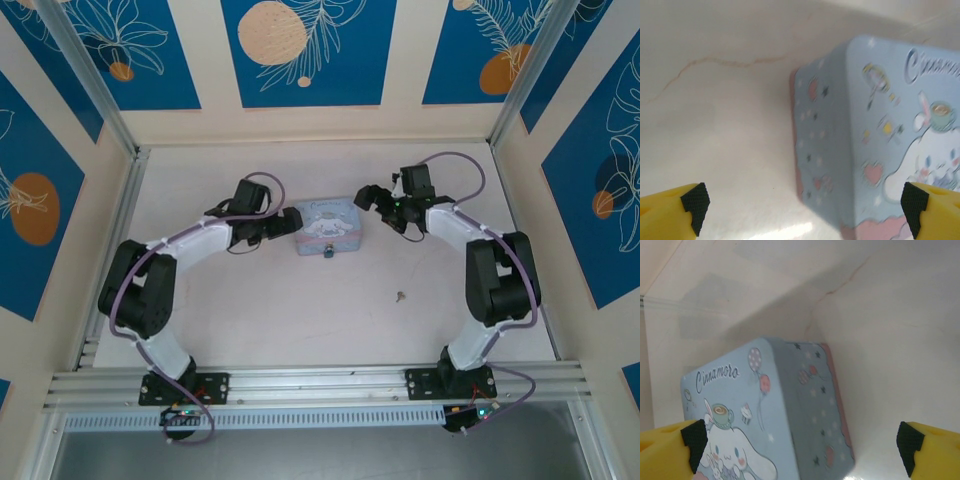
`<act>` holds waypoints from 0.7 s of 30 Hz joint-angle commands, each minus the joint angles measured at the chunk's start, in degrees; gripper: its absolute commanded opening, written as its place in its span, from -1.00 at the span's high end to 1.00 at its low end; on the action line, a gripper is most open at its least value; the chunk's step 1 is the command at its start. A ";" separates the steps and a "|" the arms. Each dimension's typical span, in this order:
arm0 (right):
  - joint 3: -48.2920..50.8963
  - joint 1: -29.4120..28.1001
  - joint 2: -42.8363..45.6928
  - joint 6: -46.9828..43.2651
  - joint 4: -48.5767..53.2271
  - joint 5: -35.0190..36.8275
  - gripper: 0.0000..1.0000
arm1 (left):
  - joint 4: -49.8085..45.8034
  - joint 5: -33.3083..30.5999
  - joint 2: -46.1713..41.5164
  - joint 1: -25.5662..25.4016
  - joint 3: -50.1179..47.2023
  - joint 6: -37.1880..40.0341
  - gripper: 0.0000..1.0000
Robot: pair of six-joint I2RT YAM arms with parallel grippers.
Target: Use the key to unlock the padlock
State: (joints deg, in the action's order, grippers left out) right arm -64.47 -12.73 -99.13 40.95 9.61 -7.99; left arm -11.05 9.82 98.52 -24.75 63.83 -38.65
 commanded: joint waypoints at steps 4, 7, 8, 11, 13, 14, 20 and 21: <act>-3.41 -4.23 -2.95 3.54 -0.36 -3.42 -0.99 | 4.99 2.31 3.47 0.58 2.41 -3.97 -0.99; -2.72 -5.82 -2.57 4.56 -1.21 -3.37 -0.99 | 7.66 4.15 4.81 0.50 2.44 -6.47 -0.99; -2.44 -6.26 -2.39 4.94 -1.49 -3.43 -0.99 | 8.65 4.64 5.13 0.36 2.44 -7.23 -0.99; -1.29 -7.36 -1.85 5.78 -2.59 -3.79 -0.99 | 10.72 5.19 5.37 0.06 1.94 -8.99 -0.99; -0.63 -8.05 -1.44 6.15 -2.92 -3.57 -0.98 | 11.61 5.25 5.11 -0.12 1.44 -9.56 -0.99; -0.11 -8.42 -1.23 6.40 -3.09 -3.44 -0.99 | 12.06 5.37 5.02 -0.20 0.99 -9.96 -0.99; 2.72 -10.15 0.61 7.82 -4.60 -3.11 -0.98 | 15.07 6.22 3.85 -0.81 -1.96 -11.75 -0.99; 3.08 -10.44 0.85 7.91 -4.81 -3.09 -0.99 | 15.21 6.02 3.59 -0.96 -2.42 -11.79 -0.99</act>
State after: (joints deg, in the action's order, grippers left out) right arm -62.72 -22.15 -100.64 47.35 5.80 -10.09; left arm 2.11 14.61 103.31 -25.08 63.16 -49.06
